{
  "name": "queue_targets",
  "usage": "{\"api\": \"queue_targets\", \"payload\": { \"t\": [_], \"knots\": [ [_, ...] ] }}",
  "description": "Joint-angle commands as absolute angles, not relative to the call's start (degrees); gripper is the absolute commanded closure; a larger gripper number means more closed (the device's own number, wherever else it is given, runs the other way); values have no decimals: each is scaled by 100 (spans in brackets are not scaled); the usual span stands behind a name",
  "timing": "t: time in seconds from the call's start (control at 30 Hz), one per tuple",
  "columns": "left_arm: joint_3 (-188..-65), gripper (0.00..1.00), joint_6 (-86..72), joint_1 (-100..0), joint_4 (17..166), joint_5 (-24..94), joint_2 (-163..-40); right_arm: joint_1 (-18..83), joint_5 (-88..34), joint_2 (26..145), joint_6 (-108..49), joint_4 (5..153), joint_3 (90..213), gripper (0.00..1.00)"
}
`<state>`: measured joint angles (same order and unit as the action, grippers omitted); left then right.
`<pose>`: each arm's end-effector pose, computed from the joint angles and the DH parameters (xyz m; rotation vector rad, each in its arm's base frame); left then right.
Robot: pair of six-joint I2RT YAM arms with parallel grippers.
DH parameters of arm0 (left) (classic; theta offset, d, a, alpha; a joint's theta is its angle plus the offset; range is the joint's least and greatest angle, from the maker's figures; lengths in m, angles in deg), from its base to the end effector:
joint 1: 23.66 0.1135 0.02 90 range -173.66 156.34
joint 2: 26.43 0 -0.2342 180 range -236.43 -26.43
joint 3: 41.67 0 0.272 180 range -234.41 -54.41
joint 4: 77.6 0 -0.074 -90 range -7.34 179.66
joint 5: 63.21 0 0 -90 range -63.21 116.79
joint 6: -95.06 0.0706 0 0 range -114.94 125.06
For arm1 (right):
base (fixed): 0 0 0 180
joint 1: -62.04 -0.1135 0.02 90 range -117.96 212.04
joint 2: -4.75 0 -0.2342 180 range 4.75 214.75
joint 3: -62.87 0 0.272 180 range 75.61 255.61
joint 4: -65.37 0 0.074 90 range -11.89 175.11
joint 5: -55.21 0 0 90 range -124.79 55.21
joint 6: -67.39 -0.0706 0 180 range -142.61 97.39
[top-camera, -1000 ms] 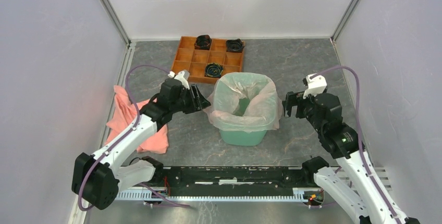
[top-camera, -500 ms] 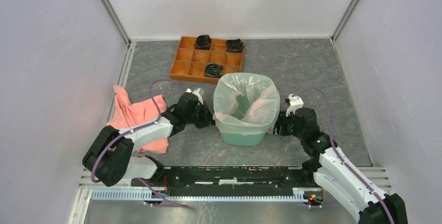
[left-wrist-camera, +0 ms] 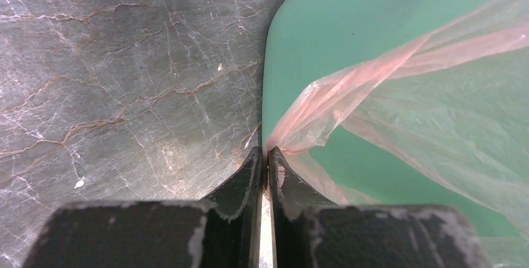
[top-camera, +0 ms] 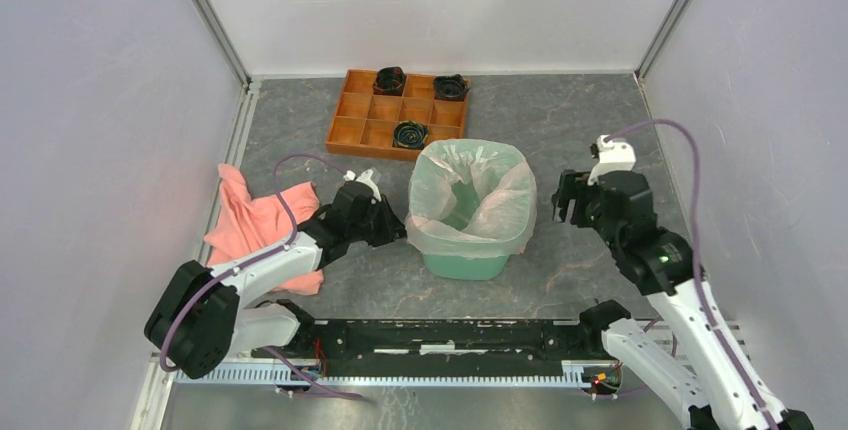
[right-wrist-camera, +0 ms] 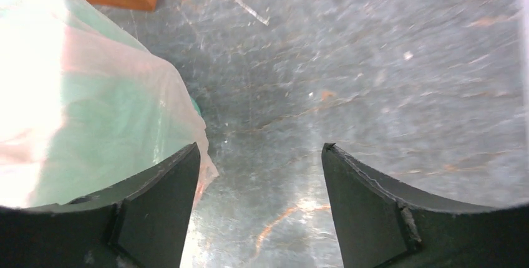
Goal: Put the trash bags into the trash bin
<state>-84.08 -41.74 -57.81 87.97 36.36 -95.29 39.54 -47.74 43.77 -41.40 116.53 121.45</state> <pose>0.2315 -0.1712 0.1168 -0.1766 2.4432 -0.8820 0.2056 0.0680 0.2772 0.0654 2.1116 0.1915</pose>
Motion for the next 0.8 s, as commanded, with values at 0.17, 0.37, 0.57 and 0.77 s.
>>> {"api": "queue_targets", "payload": {
  "t": [0.17, 0.37, 0.57, 0.77],
  "knots": [
    [-8369, 86, -4117, -5806, 8781, 3631, -9372, 3941, -1640, 5434, -2106, 12446, 14779, 23],
    [-8328, 83, -4155, -5857, 8800, 3547, -9201, 2372, -1193, 6267, -2348, 11742, 14802, 32],
    [-8357, 83, -4162, -5874, 8786, 3526, -9164, 1610, -3432, 7271, -2306, 12333, 14678, 46],
    [-8334, 83, -4148, -5883, 8775, 3545, -9135, 1546, -5868, 7951, -2479, 12739, 13987, 58]
  ]
}}
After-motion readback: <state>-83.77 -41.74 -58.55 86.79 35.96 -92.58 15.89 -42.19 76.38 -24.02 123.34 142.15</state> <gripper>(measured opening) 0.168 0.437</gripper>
